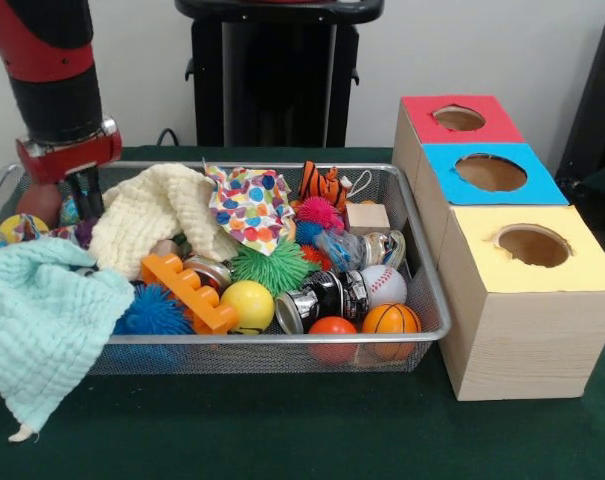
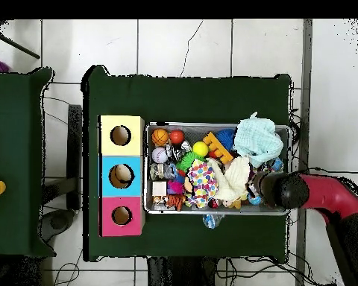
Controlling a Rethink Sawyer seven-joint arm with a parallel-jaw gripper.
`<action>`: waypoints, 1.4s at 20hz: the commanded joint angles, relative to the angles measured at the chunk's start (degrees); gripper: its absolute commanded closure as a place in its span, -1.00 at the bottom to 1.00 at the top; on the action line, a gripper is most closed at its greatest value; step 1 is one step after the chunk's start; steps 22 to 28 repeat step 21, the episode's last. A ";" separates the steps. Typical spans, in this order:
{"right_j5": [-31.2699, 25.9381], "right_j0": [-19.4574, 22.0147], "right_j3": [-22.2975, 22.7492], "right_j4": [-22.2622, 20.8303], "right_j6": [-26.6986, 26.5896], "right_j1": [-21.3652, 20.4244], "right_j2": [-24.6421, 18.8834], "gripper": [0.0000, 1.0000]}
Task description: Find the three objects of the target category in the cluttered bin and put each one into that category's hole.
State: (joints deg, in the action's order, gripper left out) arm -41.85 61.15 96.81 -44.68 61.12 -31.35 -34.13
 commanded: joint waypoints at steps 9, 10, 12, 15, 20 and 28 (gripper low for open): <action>2.82 1.42 29.52 9.15 5.93 -23.53 2.91 1.00; 2.69 1.24 29.69 9.53 5.79 -24.14 3.04 1.00; 3.03 0.85 30.03 9.84 5.83 -24.83 3.34 1.00; 3.69 0.47 29.91 9.69 6.06 -24.25 3.96 1.00; 6.11 0.64 30.95 10.03 6.14 -25.87 4.06 1.00; 7.02 0.83 31.33 10.15 6.38 -25.95 4.04 1.00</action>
